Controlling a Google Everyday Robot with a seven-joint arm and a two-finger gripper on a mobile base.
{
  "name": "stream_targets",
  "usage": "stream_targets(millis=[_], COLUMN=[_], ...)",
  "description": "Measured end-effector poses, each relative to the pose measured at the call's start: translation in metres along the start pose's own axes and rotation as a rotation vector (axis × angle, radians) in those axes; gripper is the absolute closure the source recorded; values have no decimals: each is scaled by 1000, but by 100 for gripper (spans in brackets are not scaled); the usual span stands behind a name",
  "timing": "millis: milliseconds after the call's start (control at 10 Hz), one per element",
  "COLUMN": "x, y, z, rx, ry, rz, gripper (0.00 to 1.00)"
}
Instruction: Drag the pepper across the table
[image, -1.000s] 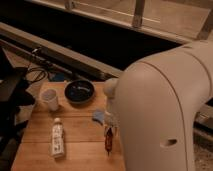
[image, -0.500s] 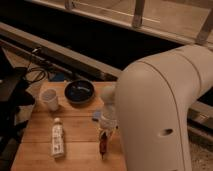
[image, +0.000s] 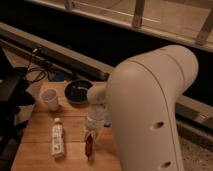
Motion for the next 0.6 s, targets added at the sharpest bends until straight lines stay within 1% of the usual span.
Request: stream_targets(millis=[200, 400, 500, 600], x=[-1, -3, -4, -5], y=[9, 19, 21, 24], z=[4, 11, 12, 15], rx=[-16, -33, -42, -43], ry=[24, 60, 69, 81], rz=[-44, -88, -103, -120], gripper=[95, 95, 95, 95])
